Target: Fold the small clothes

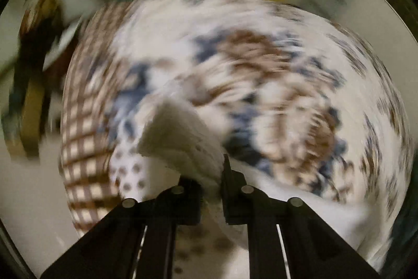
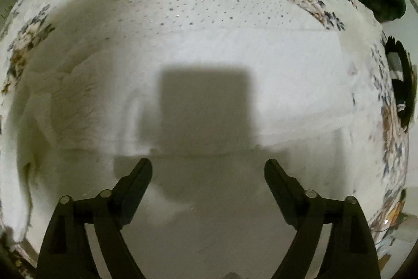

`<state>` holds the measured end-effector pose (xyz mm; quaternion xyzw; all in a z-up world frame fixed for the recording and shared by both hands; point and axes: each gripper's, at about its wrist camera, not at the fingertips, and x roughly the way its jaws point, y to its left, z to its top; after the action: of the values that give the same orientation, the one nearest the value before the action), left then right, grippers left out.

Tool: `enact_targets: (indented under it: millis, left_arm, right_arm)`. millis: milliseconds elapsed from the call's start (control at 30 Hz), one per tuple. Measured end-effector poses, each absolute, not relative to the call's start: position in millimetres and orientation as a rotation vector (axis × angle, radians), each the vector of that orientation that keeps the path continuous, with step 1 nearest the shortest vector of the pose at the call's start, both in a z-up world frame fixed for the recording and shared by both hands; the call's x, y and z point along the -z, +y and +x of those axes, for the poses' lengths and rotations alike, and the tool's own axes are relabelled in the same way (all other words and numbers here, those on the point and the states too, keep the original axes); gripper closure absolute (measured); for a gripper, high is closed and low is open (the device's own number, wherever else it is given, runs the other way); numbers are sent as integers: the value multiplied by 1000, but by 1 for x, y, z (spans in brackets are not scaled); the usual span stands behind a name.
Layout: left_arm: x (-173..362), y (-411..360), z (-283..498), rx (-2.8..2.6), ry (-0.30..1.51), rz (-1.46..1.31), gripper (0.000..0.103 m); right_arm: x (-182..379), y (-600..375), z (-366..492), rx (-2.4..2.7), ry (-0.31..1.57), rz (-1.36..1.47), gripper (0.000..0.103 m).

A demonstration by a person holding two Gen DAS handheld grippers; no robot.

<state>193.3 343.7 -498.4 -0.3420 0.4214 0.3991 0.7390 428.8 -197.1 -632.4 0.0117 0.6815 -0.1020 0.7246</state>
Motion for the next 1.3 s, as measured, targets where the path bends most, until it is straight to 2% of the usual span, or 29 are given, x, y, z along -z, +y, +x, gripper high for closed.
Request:
enact_targets:
  millis: [200,367,567,700,867,900,933,967,1000,1033,1067,1300]
  left_arm:
    - [437,272,261,-674,912,-456,94]
    - [415,155,332,-423,941,-308,94]
    - [433,-30,398,-71,1023,-226,94]
    - [451,-139,415,89,1062,-150,94]
    - [467,-230,416,184,1107,-9,89]
    - [468,-241,413,176,1112,29,86]
    - [469,-247,412,171,1113,52,73]
    - [470,-245,411,178,1109,59,57]
    - [470,-239,409,180,1102,57,45]
    - [468,-234,407,171,1099,57,19]
    - [464,-223,402,146,1090,55,15]
    - [455,-106,364,-177,1072,1,15]
  right_arm:
    - [647,-189,469,209,1518,123,10]
    - [640,-237,472,207,1518,248,10]
    - [638,-342,464,274,1515,342,10]
    - [639,-415,449,349,1519,399,10]
    - [644,-483,431,374,1540,485,10]
    - [643,-489,429,371,1538,495,10]
    - [641,-497,426,363,1532,517,10]
    - [638,-505,425,354,1530,536,10]
    - [635,-513,424,347,1525,558,10]
    - [633,-519,423,340,1519,581,10]
    - [629,-523,423,329,1510,610,10]
    - [609,-494,464,101,1437,763,10]
